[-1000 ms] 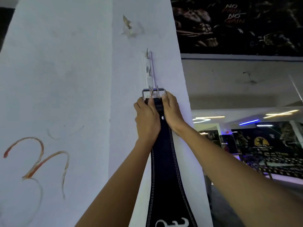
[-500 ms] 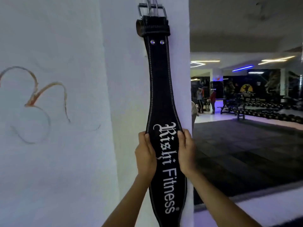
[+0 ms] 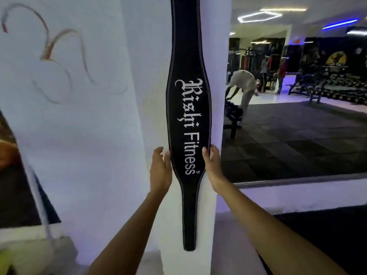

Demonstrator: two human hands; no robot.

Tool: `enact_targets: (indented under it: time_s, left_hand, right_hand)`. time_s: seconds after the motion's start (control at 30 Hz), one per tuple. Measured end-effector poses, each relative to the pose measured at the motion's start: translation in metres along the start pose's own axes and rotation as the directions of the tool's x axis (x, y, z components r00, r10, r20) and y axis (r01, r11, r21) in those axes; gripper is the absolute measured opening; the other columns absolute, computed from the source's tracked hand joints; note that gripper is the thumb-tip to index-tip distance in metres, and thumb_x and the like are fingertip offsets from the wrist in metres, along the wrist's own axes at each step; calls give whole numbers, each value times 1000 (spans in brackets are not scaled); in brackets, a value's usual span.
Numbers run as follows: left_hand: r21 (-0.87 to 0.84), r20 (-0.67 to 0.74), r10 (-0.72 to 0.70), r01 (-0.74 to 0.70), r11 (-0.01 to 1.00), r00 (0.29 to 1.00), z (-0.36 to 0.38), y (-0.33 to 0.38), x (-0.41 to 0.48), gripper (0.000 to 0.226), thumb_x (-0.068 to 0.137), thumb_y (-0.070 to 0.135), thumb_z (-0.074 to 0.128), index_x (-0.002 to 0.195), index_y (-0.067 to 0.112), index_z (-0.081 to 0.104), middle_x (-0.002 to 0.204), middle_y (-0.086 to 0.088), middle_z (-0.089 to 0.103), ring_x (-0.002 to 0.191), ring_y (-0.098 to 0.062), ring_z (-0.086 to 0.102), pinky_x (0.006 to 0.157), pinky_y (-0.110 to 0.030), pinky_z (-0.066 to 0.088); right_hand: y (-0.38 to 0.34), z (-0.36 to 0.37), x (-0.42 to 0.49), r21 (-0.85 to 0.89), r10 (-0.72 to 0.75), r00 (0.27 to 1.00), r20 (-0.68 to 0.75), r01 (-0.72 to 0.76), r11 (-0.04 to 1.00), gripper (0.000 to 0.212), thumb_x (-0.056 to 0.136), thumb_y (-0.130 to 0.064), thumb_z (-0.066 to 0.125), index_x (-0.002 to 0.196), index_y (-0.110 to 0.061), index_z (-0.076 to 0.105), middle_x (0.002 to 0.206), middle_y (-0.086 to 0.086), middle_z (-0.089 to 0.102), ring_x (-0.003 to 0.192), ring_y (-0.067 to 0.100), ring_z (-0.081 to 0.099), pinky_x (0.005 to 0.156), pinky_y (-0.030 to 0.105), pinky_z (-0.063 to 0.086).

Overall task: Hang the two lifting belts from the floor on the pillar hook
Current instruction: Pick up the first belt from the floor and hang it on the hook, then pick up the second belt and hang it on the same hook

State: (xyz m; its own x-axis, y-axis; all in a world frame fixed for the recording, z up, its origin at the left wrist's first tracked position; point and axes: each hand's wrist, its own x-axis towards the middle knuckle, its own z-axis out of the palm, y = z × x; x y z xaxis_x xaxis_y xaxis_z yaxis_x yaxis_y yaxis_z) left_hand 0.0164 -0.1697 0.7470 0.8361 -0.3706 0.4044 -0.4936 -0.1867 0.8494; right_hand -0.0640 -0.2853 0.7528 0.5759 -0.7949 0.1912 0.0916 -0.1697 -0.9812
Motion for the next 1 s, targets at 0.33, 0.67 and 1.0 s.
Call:
enact_targets:
  time_s: [0.33,0.67,1.0]
  left_hand:
    - [363,152,-531,453,814,833,-71,-164,-204,31,96,22,46,118,2,53,114,-18,65,104,-33,60,82,-32,42]
    - [421,169,-845,738,527,508,-205,-299,-318,23,92,19,51,105,6,63,106,-19,67,100,-35,62,82,-36,46]
    - [-39,203,-978,999,33,40,-189,-481,-379,20,92,9,46,76,9,57,77,-11,56,60,-19,49,48,-25,37]
  right_hand:
    - [153,9,-176,-290,748,561,356,-694,659,63,95,-53,22,121,-7,56,129,11,59,120,32,53,93,40,42]
    - [217,155,-290,-512,844,331,422,-681,523,30,97,-33,34,103,-14,57,124,10,62,77,16,56,62,25,35]
    - [406,226,-344,-618,945,207,254,-717,323,23,94,-31,43,95,-15,60,98,2,63,89,19,56,64,26,37]
